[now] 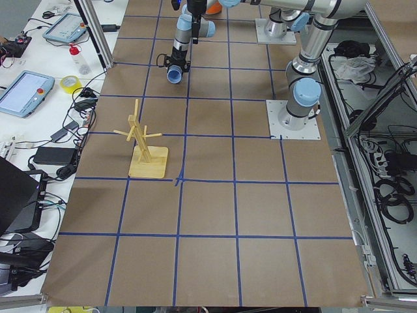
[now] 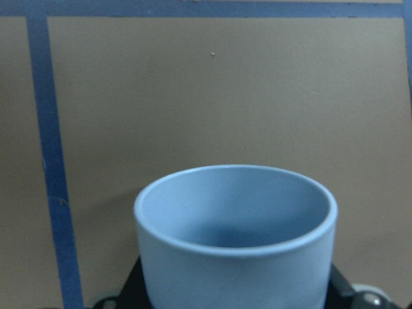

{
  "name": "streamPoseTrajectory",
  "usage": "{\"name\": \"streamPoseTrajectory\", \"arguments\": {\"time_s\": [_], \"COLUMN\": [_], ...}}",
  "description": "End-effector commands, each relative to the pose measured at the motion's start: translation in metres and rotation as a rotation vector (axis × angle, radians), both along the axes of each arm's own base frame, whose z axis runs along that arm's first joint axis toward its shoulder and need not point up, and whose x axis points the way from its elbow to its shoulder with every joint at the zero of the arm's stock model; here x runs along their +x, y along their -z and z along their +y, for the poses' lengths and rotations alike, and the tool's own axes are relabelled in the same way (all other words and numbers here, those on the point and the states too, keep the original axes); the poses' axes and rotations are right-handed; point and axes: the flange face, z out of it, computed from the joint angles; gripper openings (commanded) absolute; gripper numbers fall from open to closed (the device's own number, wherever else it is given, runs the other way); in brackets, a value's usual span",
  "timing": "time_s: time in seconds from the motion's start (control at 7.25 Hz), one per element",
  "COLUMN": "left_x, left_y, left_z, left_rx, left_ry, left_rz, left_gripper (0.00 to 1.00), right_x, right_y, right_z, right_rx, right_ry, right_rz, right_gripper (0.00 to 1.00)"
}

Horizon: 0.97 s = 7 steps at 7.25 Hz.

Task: Flip cup
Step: 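Lay the cup on its side and open the right gripper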

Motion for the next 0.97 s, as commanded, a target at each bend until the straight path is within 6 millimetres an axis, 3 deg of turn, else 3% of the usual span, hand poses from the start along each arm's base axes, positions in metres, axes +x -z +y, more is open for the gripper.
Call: {"name": "streamPoseTrajectory", "arguments": {"time_s": [0.0,0.14,0.28,0.41,0.69,0.83], "left_x": [0.000,0.001,0.013,0.035,0.054,0.053], "left_y": [0.000,0.003,0.004,0.014,0.060,0.094], "left_z": [0.000,-0.004,-0.012,-0.024,-0.057,-0.082], "left_rx": [-0.001,-0.001,0.003,0.022,0.081,0.078], "left_ry": [0.002,0.003,-0.019,-0.050,-0.047,-0.039], "left_rz": [0.000,0.001,0.007,0.016,0.025,0.059], "left_gripper": [1.00,1.00,1.00,1.00,1.00,1.00], "right_x": [0.000,0.001,0.000,-0.015,-0.074,-0.125], "right_y": [-0.010,-0.013,-0.021,-0.042,-0.081,-0.105], "right_z": [-0.001,-0.003,-0.004,-0.014,-0.036,-0.053], "right_rx": [-0.016,-0.022,-0.028,-0.046,0.012,0.020], "right_ry": [0.013,0.024,0.074,0.183,0.586,0.790], "right_rz": [-0.011,-0.016,-0.033,-0.068,-0.137,-0.164], "right_gripper": [1.00,1.00,1.00,1.00,1.00,1.00]}}
